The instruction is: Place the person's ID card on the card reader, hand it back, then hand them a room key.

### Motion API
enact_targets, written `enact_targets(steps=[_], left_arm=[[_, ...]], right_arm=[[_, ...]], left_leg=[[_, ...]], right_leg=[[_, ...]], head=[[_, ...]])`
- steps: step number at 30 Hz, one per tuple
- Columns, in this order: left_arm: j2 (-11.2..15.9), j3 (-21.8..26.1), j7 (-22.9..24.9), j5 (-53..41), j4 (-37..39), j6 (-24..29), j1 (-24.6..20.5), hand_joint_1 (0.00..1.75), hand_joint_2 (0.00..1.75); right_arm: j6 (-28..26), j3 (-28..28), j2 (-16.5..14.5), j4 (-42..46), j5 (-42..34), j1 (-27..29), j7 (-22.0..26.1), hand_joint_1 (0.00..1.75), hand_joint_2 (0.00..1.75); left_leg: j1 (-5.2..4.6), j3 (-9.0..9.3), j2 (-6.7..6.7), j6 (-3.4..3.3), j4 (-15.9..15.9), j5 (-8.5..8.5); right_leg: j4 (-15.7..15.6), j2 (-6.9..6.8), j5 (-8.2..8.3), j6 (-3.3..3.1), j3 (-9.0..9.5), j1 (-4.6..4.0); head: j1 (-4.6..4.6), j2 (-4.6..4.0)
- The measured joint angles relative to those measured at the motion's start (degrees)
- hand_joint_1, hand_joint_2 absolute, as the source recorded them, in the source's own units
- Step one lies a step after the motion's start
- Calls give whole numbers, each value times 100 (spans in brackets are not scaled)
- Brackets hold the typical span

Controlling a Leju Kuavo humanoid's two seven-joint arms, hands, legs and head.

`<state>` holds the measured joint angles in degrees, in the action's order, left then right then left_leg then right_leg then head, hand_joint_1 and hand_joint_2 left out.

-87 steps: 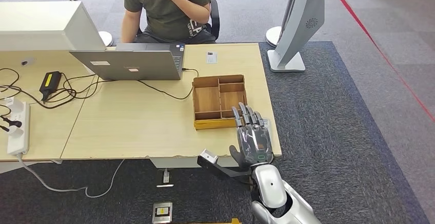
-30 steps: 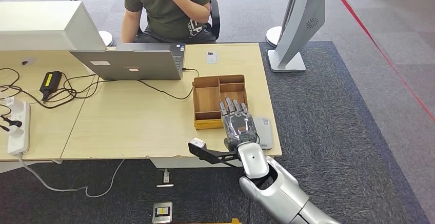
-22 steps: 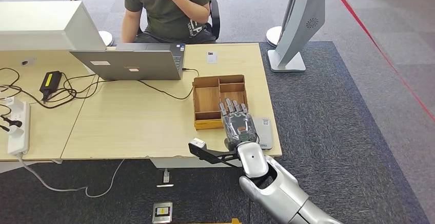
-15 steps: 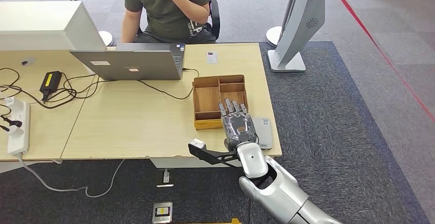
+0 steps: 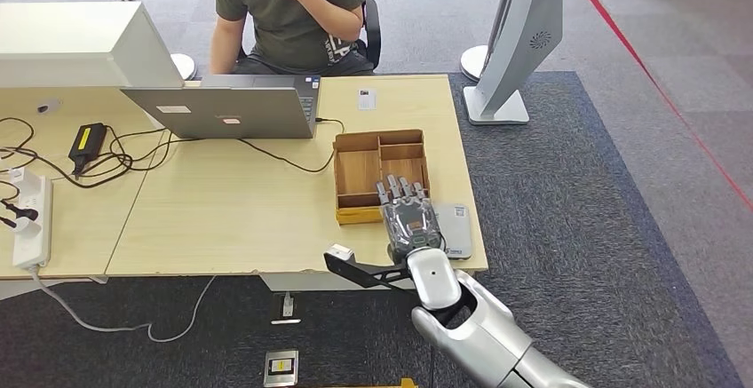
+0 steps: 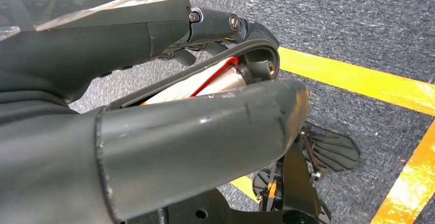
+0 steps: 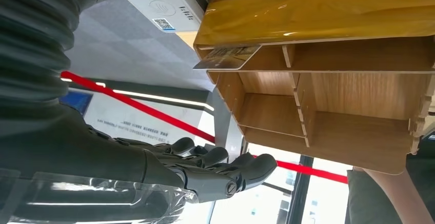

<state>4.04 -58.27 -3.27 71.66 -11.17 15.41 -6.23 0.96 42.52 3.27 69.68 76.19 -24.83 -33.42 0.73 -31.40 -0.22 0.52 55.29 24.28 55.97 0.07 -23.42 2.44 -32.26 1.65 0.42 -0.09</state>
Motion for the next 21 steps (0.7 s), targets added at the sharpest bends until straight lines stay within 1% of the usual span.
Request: enact_targets(steps=[4,8,10,21], left_arm=[[0,14,-15,16,0,4,0,0,0],[0,46,6,28,0,4,1,0,0],[0,53,18,32,0,5,2,0,0],[0,59,24,33,0,7,3,0,0]], right_arm=[[33,3,-22,-6,-137,-52,25,0,175],[10,-28,-69,-39,-788,-73,122,0,175],[-4,-32,-76,-53,-932,-91,114,0,175],[-10,-33,-83,-88,-994,-122,87,0,175]], left_leg=[[0,0,0,0,0,0],[0,0,0,0,0,0],[0,0,0,0,0,0],[0,0,0,0,0,0]], right_leg=[[0,0,0,0,0,0],[0,0,0,0,0,0],[0,0,0,0,0,0],[0,0,0,0,0,0]], head=[[0,0],[0,1],[1,1],[0,1]])
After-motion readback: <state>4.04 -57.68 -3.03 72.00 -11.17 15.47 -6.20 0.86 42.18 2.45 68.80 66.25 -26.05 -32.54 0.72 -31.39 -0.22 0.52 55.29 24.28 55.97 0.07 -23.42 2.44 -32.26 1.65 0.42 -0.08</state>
